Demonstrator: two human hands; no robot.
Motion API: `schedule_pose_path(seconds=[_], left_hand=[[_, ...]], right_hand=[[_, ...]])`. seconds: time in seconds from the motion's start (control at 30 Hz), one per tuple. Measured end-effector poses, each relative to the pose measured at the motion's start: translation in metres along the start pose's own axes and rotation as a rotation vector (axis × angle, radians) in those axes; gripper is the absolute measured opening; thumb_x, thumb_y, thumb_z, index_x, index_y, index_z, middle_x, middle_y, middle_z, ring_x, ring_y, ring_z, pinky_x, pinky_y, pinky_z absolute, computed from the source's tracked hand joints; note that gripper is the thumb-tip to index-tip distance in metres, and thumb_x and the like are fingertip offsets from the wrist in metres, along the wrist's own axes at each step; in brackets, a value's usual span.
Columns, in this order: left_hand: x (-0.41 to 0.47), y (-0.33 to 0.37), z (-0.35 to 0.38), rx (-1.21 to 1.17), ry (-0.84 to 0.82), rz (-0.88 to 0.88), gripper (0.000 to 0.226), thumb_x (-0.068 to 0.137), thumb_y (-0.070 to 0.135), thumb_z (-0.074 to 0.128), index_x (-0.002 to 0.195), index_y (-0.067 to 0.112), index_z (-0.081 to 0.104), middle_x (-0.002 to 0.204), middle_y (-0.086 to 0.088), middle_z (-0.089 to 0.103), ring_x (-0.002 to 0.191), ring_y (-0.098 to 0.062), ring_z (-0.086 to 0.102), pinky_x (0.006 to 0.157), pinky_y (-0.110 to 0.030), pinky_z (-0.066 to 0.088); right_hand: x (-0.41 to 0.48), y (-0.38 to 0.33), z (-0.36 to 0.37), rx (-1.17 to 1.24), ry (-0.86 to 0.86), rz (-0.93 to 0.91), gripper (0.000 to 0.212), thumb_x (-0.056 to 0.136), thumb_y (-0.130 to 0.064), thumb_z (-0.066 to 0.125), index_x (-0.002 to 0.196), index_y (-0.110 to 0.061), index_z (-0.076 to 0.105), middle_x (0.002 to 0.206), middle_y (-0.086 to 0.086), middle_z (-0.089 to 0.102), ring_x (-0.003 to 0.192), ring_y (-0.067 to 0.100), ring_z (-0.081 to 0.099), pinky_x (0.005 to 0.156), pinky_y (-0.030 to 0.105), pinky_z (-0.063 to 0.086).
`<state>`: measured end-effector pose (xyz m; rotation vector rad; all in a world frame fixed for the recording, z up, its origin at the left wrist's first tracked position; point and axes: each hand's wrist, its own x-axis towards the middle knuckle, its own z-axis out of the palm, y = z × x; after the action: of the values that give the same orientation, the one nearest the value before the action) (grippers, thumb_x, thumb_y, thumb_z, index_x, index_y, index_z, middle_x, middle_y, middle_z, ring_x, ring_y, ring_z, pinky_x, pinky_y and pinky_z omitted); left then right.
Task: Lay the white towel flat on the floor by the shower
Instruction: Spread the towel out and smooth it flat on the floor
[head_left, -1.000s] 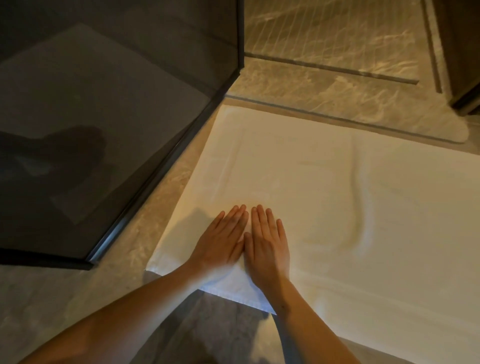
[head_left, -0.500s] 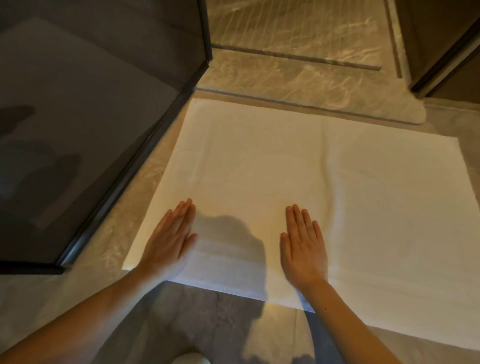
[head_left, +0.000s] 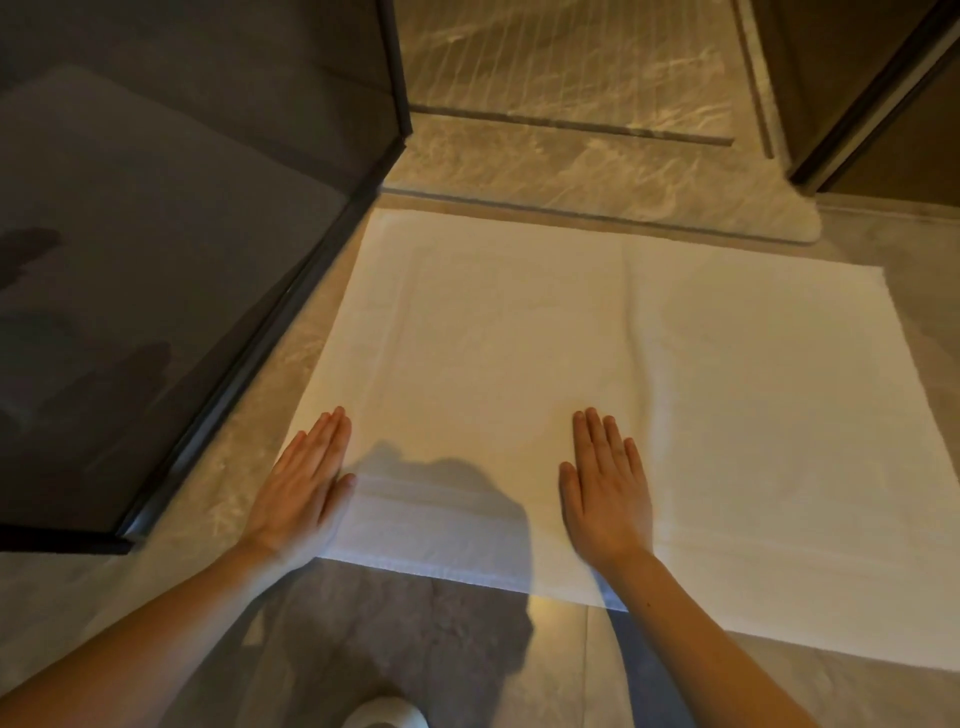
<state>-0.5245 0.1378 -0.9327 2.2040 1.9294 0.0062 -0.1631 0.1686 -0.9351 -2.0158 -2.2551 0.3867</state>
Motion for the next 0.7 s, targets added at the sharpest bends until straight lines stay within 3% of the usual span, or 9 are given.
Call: schedule_pose_path(seconds=[0.23, 0.47, 0.7], left_hand=[[0.027, 0.027, -0.014, 0.019, 0.06, 0.037, 0.068, 0.1, 0.047, 0.012, 0.151, 0.003, 0.018, 0.16, -0.01, 0.015, 0.147, -0.018, 0.01, 0.119, -0.027, -0.004], [0.142, 0.167, -0.03, -0.001, 0.178, 0.323, 0.059, 0.1, 0.037, 0.018, 0.153, 0.01, 0.016, 0.161, -0.006, 0.012, 0.148, -0.02, 0.008, 0.12, -0.035, 0.001], [0.243, 0.225, -0.037, 0.017, 0.184, 0.371, 0.056, 0.103, 0.034, 0.018, 0.154, 0.014, 0.004, 0.162, -0.002, 0.001, 0.149, -0.017, -0.003, 0.12, -0.033, -0.006]], right_hand=[[0.002, -0.004, -0.006, 0.084, 0.027, 0.01, 0.057, 0.104, -0.033, 0.023, 0.156, -0.018, 0.007, 0.163, -0.003, 0.004, 0.151, 0.016, -0.001, 0.121, 0.031, -0.005], [0.029, 0.006, -0.032, 0.239, 0.145, 0.1, 0.055, 0.105, -0.029, 0.026, 0.156, -0.014, 0.01, 0.164, 0.001, 0.008, 0.151, 0.015, 0.001, 0.123, 0.032, 0.001], [0.082, 0.017, -0.056, 0.309, 0.215, 0.095, 0.054, 0.105, -0.023, 0.029, 0.155, -0.012, 0.012, 0.163, 0.003, 0.01, 0.151, 0.014, 0.005, 0.123, 0.03, 0.004]])
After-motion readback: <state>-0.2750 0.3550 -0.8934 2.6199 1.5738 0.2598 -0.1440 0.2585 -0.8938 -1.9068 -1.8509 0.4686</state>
